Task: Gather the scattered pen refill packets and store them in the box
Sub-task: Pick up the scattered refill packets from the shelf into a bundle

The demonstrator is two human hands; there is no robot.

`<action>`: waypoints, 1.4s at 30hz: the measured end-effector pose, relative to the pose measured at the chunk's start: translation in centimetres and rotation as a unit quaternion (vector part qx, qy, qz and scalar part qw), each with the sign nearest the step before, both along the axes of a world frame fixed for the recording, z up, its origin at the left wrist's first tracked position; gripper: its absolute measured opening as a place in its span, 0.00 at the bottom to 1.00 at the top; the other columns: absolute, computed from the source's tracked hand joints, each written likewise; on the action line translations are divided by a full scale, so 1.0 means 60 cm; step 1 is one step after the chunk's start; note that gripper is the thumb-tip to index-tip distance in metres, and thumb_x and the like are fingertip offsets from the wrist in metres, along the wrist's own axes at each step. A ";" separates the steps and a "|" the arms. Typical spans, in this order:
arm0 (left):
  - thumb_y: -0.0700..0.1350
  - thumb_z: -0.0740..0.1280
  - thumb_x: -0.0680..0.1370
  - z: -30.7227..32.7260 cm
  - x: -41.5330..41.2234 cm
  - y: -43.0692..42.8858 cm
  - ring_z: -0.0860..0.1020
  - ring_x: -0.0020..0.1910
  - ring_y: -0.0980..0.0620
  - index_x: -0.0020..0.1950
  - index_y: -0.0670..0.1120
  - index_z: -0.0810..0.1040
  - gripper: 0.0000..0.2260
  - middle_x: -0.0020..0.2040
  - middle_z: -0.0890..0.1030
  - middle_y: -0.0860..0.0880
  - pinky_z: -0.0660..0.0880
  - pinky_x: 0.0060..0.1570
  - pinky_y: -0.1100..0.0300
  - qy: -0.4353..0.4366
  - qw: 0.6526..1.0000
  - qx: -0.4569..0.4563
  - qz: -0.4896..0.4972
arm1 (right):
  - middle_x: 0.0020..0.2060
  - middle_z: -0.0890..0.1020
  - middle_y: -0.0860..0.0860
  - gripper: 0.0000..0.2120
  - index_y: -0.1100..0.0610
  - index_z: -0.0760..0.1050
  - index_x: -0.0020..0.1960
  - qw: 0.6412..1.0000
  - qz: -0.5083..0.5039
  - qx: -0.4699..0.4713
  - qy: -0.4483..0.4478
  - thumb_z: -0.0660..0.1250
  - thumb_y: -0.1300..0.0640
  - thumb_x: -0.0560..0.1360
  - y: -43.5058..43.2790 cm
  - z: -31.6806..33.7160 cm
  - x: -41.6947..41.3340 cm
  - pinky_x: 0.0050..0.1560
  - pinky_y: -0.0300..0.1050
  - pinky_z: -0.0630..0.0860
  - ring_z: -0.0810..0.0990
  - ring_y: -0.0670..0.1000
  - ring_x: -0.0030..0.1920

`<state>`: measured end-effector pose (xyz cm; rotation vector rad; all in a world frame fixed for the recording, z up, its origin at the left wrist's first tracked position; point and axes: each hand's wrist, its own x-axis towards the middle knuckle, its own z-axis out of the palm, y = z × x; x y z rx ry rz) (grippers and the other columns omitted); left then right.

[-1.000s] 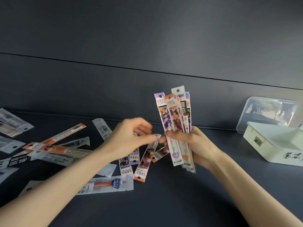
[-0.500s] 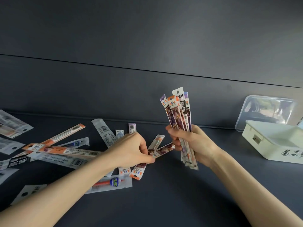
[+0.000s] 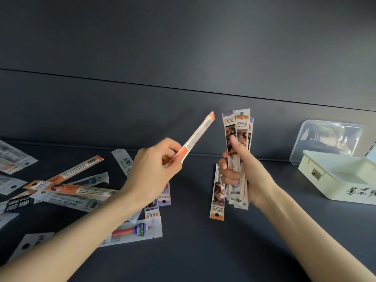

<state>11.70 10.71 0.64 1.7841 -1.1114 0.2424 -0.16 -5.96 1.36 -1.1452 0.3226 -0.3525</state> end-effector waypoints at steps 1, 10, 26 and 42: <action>0.39 0.70 0.74 -0.001 0.003 0.002 0.80 0.36 0.53 0.45 0.46 0.79 0.03 0.36 0.83 0.55 0.76 0.39 0.60 -0.031 0.999 -0.018 0.002 | 0.26 0.76 0.52 0.21 0.59 0.72 0.38 1.000 0.012 0.015 -0.008 0.63 0.40 0.71 -0.001 0.001 0.000 0.17 0.34 0.61 0.62 0.43 0.17; 0.39 0.69 0.72 -0.015 0.027 0.002 0.80 0.54 0.53 0.39 0.40 0.83 0.04 0.48 0.84 0.51 0.75 0.55 0.50 -0.235 0.966 -0.101 -0.021 | 0.31 0.81 0.57 0.26 0.65 0.80 0.42 0.984 0.148 -0.096 0.011 0.82 0.47 0.55 0.018 -0.009 -0.002 0.20 0.34 0.66 0.68 0.43 0.19; 0.37 0.71 0.72 0.009 -0.022 -0.017 0.83 0.39 0.53 0.53 0.42 0.77 0.11 0.40 0.85 0.47 0.79 0.41 0.63 0.298 0.935 -0.117 -0.151 | 0.37 0.82 0.50 0.06 0.56 0.81 0.39 0.962 0.124 -0.244 0.012 0.70 0.65 0.65 0.036 -0.004 -0.002 0.40 0.36 0.75 0.80 0.45 0.38; 0.58 0.67 0.73 -0.028 -0.138 -0.096 0.75 0.49 0.50 0.50 0.46 0.77 0.16 0.52 0.75 0.49 0.73 0.47 0.56 0.005 0.935 0.343 0.087 | 0.24 0.64 0.50 0.15 0.55 0.63 0.35 0.977 0.001 -0.208 0.041 0.66 0.58 0.77 -0.069 0.003 -0.095 0.26 0.38 0.66 0.62 0.46 0.23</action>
